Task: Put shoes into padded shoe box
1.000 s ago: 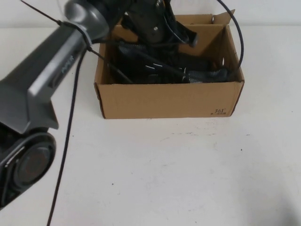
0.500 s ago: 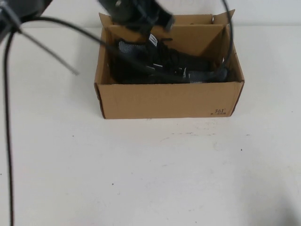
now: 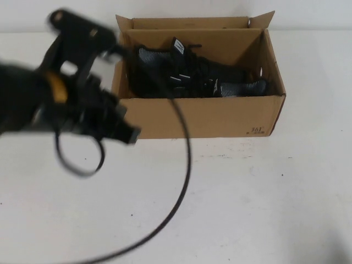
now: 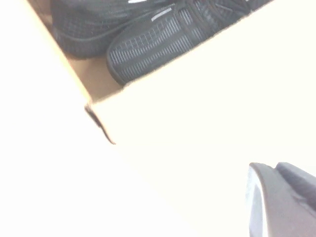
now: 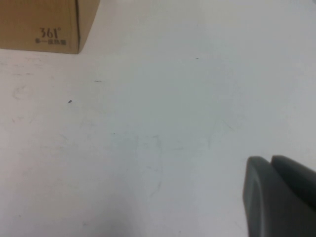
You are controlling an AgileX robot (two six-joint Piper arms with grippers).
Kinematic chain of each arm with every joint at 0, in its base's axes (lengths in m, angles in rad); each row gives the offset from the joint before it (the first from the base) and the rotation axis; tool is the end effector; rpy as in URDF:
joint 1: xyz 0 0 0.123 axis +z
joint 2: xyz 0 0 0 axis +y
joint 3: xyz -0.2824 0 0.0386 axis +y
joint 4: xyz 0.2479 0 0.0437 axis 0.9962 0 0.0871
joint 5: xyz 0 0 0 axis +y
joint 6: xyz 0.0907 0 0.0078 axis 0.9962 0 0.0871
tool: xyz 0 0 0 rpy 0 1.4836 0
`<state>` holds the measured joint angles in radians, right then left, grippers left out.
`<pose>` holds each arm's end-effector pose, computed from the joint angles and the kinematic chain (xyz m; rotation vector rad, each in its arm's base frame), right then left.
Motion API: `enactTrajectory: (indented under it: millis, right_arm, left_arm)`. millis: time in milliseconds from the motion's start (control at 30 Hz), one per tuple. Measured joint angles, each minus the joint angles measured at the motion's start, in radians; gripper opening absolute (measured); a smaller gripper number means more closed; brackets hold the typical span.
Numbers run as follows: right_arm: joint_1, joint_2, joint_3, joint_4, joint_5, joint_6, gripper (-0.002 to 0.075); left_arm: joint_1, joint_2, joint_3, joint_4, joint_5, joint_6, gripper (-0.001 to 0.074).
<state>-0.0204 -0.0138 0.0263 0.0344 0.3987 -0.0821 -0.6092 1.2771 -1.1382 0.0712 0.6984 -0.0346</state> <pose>0.0518 0.0002 0.1692 -0.0375 1.8943 -0.0356 0.2265 -0.1530 0.3514 0.6992 2.2240 -0.2439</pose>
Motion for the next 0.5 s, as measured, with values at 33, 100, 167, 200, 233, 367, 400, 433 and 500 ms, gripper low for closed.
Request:
enactTrajectory:
  millis: [33,100,167,200,233,367,400,433,500]
  right_arm:
    - [0.000,0.000,0.000,0.000,0.000,0.000,-0.0008]
    - [0.000,0.000,0.000,0.000,0.000,0.000,-0.0008]
    - [0.000,0.000,0.000,0.000,0.000,0.000,-0.0008]
    - [0.000,0.000,0.000,0.000,0.000,0.000,-0.0008]
    - [0.000,0.000,0.000,0.000,0.000,0.000,-0.0008]
    - [0.000,0.000,0.000,0.000,0.000,0.000,-0.0008]
    - [0.000,0.000,0.000,0.000,0.000,0.000,-0.0008]
    - [0.000,0.000,0.000,0.000,0.000,0.000,-0.0008]
    - [0.000,0.000,0.000,0.000,0.000,0.000,-0.0008]
  left_arm:
    - [0.000,-0.039,0.060,-0.005,-0.040,-0.012,-0.0001]
    - [0.000,-0.104,0.166,-0.009,-0.104,-0.048,-0.0002]
    - [0.000,-0.143,0.242,-0.013,-0.145,-0.076,-0.0001]
    - [0.000,-0.156,0.273,-0.009,-0.151,-0.087,-0.0001]
    - [0.000,-0.161,0.297,-0.002,-0.146,-0.092,-0.0001]
    - [0.000,-0.156,0.345,0.018,-0.087,-0.108,-0.0001]
    - [0.000,-0.154,0.350,0.023,-0.068,-0.110,-0.0001]
    - [0.000,-0.152,0.354,0.025,-0.060,-0.112,-0.0001]
    - [0.000,-0.151,0.359,0.030,-0.060,-0.112,-0.0003]
